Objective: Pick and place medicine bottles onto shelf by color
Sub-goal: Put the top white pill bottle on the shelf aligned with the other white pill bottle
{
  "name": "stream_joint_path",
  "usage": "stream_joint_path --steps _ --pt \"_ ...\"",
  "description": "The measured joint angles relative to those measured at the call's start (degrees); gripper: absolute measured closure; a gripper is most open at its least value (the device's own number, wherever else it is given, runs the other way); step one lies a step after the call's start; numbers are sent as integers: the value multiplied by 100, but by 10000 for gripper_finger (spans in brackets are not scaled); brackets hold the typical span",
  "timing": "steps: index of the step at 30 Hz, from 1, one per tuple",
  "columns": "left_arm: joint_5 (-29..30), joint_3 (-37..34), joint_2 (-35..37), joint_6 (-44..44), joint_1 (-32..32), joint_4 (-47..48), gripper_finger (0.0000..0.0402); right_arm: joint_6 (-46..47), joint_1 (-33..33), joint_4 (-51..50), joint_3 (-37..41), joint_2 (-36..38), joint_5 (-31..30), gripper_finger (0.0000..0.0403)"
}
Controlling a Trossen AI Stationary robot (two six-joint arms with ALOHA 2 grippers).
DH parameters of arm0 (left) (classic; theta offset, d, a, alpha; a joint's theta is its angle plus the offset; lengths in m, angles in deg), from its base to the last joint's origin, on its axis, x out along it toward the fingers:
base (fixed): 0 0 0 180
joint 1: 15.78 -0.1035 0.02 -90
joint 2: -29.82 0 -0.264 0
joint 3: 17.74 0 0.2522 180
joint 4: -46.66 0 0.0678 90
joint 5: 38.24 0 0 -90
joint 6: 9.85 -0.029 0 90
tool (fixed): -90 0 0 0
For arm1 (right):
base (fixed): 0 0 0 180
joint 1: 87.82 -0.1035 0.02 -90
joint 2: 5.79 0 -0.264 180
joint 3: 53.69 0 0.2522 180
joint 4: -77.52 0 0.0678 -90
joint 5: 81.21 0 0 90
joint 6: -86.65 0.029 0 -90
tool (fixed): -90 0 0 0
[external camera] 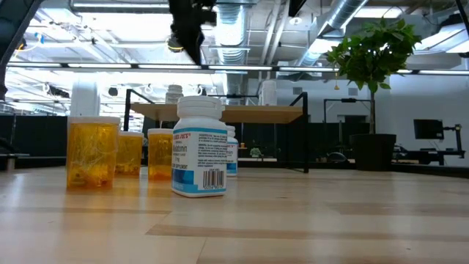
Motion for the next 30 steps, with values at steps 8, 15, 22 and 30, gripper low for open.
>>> stream_joint_path --steps 8,15,22,30 --pt "-1129 66 2 812 834 1011 187 -263 -141 18 137 199 613 276" --pt "-1403 48 0 1294 1462 1144 187 528 -971 11 1574 1835 728 276" --pt "-1461 15 -2 1547 2097 915 187 2825 -2428 888 3107 3415 -384 276" --pt "-1178 13 -2 1932 2634 -65 187 4144 -3640 1978 4143 3906 -1687 276"
